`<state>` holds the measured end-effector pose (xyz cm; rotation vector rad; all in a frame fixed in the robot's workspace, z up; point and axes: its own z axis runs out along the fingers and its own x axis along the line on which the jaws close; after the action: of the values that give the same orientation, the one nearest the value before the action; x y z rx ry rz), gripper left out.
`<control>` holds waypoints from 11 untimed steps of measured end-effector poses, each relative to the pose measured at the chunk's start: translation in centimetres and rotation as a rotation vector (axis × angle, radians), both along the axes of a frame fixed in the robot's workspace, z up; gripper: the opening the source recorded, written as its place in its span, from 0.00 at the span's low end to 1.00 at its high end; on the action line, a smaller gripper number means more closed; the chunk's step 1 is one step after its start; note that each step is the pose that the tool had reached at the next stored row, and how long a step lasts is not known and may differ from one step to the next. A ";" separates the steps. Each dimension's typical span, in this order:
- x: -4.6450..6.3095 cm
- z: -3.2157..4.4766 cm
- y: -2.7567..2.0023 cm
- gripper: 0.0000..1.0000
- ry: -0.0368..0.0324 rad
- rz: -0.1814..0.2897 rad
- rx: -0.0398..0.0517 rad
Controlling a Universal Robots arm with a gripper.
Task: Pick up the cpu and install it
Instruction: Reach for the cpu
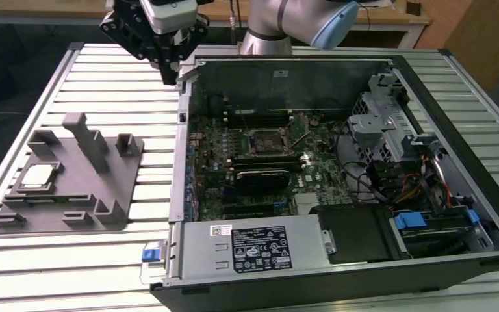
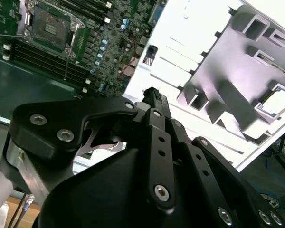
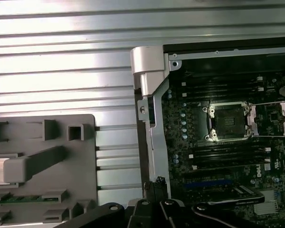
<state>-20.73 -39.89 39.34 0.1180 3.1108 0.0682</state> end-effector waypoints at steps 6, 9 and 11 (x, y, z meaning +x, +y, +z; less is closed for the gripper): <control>-1.4 -0.01 0.00 0.11 -0.0002 0.000 0.0001; -2.2 0.00 0.00 0.11 -0.0003 0.000 0.0001; -2.7 0.00 0.00 0.11 -0.0003 0.000 0.0001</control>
<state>-23.40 -39.89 39.34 0.1178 3.1106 0.0683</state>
